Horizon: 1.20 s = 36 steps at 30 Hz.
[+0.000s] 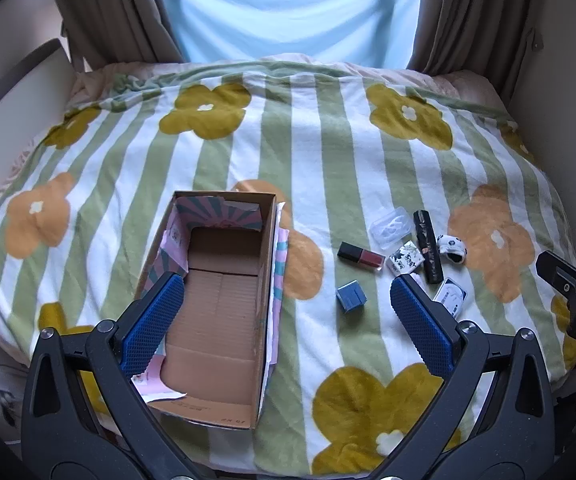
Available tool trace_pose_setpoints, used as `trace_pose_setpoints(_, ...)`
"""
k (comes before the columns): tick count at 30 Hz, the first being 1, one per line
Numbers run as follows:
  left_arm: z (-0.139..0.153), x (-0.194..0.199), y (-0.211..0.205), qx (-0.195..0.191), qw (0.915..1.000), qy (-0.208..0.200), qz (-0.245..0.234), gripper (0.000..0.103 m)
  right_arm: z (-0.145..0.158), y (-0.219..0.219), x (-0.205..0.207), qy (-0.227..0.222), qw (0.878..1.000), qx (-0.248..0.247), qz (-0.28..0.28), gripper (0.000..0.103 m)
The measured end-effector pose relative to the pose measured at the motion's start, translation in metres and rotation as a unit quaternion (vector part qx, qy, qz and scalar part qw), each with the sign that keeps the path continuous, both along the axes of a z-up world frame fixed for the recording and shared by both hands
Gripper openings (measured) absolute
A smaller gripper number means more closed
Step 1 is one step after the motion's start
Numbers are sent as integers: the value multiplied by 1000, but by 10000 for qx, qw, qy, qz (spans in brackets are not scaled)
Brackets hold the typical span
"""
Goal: Organize objects
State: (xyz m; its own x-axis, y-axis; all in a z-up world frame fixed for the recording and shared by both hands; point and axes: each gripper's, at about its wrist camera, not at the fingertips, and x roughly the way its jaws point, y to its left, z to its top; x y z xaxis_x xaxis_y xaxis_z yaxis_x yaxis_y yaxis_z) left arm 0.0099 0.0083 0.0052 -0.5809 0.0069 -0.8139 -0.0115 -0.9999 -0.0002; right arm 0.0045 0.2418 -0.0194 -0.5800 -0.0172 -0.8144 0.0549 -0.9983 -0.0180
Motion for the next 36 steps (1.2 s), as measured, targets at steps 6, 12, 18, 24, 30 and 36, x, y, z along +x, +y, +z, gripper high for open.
trace_pose_setpoints(6,1,2,3,-43,9999,-2,-111,102,1,0,0,-8,10000,9,23,102)
trace_pose_setpoints(12,-1,-1,5,-25,9999,-65,-109,102,3,2,1,27,10000,-31,42,102)
trace_pose_setpoints(18,-2,-2,2,51,9999,-94,-47,102,4,-1,0,13,9999,-17,105,102)
trace_pose_setpoints(24,-5,-1,0,62,9999,-135,-34,102,3,-3,-2,0,9999,-35,142,102)
trace_pose_setpoints(30,-7,-2,-2,165,9997,-171,-47,102,1,-6,-1,-4,9998,-36,175,102)
trace_pose_setpoints(36,-7,-3,-3,148,9997,-175,-41,102,1,-9,0,9,9998,-43,184,102)
